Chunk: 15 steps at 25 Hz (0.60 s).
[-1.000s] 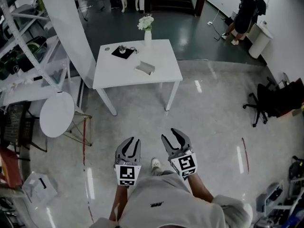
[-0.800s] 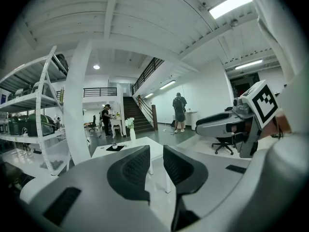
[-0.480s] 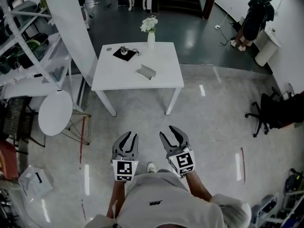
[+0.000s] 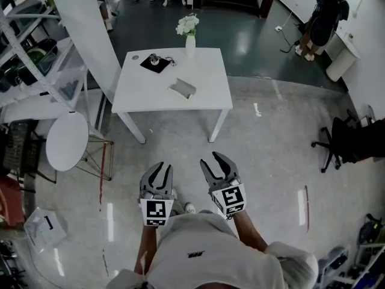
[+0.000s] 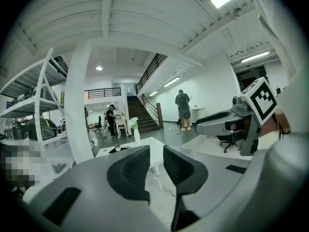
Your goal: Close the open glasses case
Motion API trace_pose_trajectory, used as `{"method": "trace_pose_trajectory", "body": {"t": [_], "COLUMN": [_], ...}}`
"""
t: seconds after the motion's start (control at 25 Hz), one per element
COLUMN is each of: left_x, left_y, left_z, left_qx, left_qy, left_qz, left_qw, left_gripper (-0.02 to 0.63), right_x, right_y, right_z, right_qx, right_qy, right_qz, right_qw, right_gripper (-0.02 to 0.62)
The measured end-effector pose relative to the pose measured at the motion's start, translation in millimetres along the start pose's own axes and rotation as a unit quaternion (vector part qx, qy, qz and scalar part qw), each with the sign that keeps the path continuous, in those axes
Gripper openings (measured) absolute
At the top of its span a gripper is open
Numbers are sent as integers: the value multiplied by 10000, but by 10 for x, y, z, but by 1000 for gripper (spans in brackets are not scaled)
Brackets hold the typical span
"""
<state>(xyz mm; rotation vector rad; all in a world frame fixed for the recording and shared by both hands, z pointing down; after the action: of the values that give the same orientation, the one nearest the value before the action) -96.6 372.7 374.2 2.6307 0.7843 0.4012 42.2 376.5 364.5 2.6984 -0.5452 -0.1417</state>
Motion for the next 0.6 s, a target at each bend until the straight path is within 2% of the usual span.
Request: {"method": "trace_pose_trajectory", "body": {"t": [0.28, 0.6], "left_x": [-114, -456], "left_y": [314, 661], "left_z": [83, 140], "left_qx": [60, 94], "left_qy": [89, 6], "left_qz": [-103, -163], "left_qw": [9999, 9998], "left_gripper": [100, 100], "right_x": [141, 283], "right_y": [277, 697], "right_z": [23, 80], "right_qx": [-77, -222], "right_qy": [19, -45], "right_qz": [-30, -100], "right_qw": [10000, 9997], "right_gripper": [179, 179]}}
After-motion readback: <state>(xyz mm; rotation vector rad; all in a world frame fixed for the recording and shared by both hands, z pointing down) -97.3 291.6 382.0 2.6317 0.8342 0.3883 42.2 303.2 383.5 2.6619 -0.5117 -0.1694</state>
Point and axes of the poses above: the fingertips, and each gripper's own axes: y forward along the fingers, x to its right, z out of its top, the point moved 1 cm from there along -y, backward along the fingers, and after that the axes turned 11 degrees about -x, right-handed, at the moved point
